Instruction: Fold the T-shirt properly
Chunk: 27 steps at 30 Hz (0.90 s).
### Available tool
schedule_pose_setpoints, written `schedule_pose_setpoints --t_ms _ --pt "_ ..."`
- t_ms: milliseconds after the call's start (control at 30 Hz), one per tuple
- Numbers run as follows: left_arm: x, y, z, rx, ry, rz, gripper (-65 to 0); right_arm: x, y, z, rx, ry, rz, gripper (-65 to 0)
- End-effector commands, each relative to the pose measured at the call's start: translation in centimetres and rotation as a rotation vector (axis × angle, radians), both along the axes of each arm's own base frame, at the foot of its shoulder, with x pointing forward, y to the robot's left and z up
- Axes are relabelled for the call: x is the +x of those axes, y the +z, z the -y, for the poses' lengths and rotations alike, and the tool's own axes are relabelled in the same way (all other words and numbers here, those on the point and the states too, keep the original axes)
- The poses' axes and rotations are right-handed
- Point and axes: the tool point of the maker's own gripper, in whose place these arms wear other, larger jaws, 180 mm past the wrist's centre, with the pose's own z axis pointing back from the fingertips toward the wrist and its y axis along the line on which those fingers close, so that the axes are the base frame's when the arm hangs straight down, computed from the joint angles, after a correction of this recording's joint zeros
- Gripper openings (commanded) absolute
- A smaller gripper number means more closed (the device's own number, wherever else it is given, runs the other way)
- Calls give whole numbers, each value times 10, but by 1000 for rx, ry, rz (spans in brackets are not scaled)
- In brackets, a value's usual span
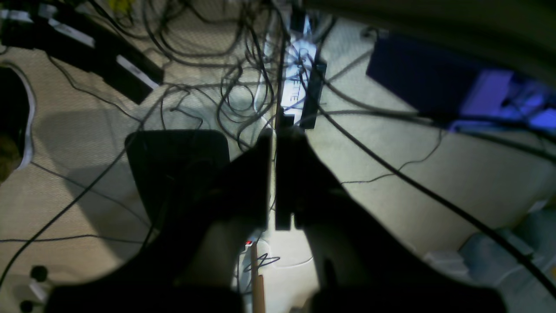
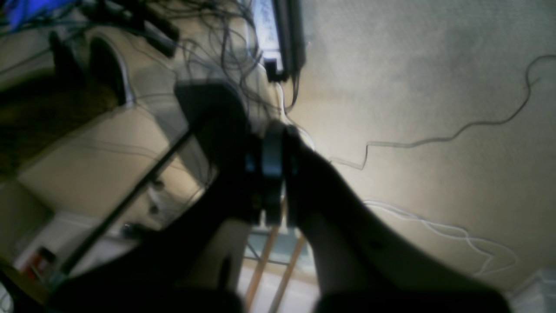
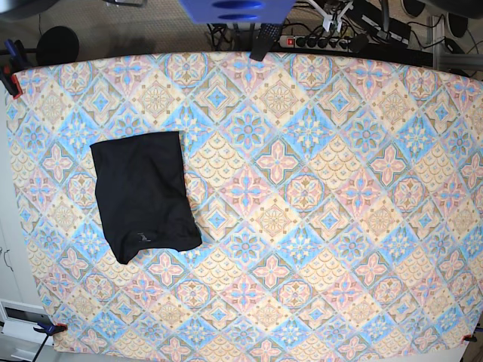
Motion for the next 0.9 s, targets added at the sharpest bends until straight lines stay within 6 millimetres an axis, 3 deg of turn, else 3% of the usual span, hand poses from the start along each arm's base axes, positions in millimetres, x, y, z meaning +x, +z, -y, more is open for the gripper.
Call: schedule_pose_setpoints --t_ms 0,67,100,200,300,467,600,733,833,867 --pt "4 0 -1 -2 -14 26 -649 -3 2 5 -1 -20 12 -650" --pt "10 0 5 -14 -47 43 -647 -6 1 2 1 -51 20 -650" --pt "11 0 8 -19 -62 48 -646 1 -1 -1 5 -60 38 -650" --pt "26 -1 16 -36 -108 69 -645 6 -11 -30 13 -94 32 -650" --pt "31 -2 22 -48 -144 76 -644 31 -20 -48 18 -110 62 -650" --pt "45 -2 25 -51 -147 99 -644 51 -23 -45 12 -123 92 -650" --pt "50 -2 23 -48 -142 107 -644 47 -28 -20 -104 -167 67 -650" --pt "52 -2 25 -50 -136 112 -644 45 -29 -15 -136 -164 55 -650" --pt "52 -2 26 -52 -136 112 -644 83 -33 -16 -129 -166 113 -650" --pt "52 -2 26 -51 -133 113 -644 84 -33 -18 -127 -167 114 -650"
